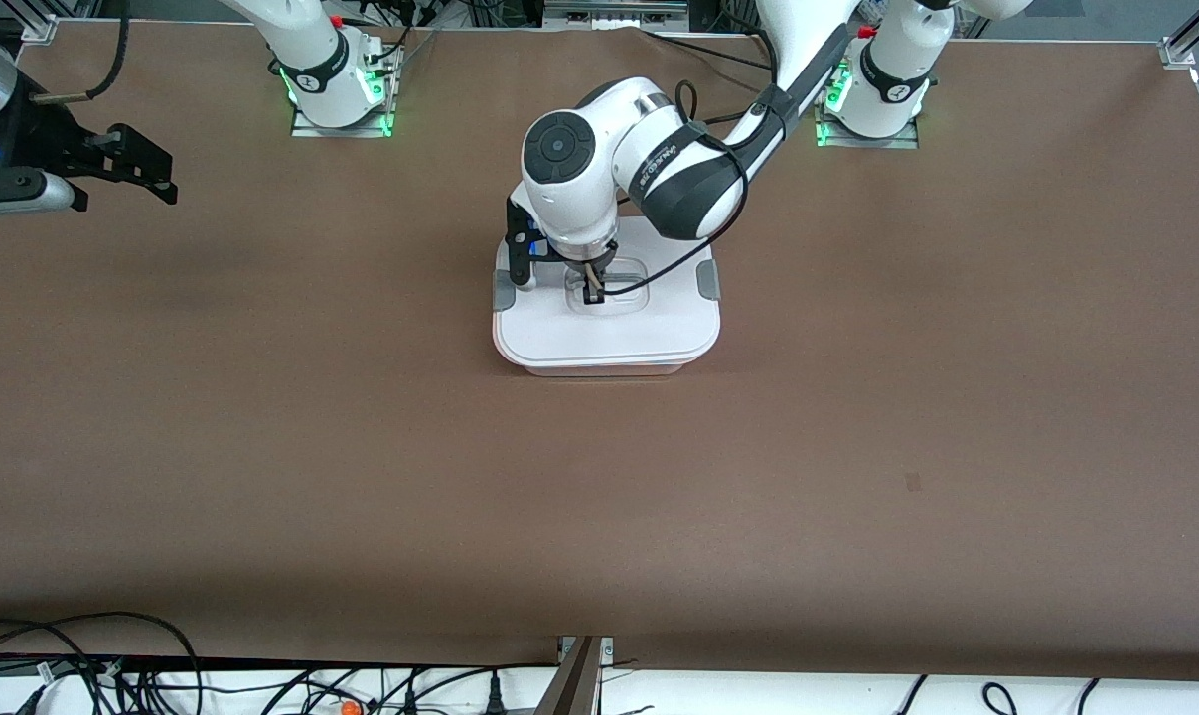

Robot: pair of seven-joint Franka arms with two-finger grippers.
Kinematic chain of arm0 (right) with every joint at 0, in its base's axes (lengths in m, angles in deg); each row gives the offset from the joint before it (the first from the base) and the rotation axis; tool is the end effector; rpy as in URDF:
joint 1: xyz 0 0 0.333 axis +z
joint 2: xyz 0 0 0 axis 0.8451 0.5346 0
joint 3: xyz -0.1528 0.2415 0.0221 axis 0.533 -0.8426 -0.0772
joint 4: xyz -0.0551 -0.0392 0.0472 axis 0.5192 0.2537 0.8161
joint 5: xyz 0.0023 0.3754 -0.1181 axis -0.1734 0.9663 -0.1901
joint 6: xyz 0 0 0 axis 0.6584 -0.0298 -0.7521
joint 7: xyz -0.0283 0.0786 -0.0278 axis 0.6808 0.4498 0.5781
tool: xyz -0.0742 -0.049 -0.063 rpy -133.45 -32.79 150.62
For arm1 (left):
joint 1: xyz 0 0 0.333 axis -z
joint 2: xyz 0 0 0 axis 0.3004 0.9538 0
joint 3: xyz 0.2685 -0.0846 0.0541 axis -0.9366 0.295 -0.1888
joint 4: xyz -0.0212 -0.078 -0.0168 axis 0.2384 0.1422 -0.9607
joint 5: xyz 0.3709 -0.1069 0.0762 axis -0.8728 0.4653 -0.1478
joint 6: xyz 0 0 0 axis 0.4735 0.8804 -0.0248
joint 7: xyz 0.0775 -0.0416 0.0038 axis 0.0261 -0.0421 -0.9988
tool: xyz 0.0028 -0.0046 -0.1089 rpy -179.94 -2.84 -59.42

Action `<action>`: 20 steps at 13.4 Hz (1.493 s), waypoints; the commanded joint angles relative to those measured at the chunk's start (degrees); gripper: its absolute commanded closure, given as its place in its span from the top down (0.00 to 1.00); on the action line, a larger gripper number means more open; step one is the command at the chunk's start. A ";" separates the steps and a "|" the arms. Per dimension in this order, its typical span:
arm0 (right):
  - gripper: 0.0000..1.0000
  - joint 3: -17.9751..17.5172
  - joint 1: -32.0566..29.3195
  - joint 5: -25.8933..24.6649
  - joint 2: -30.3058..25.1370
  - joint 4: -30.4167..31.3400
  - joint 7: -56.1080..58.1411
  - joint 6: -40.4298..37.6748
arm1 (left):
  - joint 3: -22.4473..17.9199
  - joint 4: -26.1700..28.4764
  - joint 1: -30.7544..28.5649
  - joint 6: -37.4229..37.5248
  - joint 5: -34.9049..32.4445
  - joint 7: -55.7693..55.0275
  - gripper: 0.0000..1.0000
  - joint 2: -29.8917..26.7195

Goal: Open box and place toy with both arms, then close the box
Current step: 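Lower the lid onto the box and open the left gripper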

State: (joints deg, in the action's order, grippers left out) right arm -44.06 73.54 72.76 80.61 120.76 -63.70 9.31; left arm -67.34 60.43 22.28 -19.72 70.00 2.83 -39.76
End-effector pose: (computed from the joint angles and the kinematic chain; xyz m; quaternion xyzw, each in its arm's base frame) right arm 0.5246 0.0397 0.6032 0.9987 0.0498 -0.0142 0.0011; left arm 0.4793 -0.5232 0.3318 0.7428 -0.6670 -0.0561 0.0119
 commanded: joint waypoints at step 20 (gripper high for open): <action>1.00 -1.04 -0.48 -0.40 1.27 -1.24 3.87 -2.04 | -0.76 -0.28 1.55 -1.17 -2.56 -0.70 0.00 1.34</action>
State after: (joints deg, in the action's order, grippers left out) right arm -44.62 73.53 72.36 81.88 119.92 -60.83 8.01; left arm -67.80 59.81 23.41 -20.56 68.65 1.99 -38.91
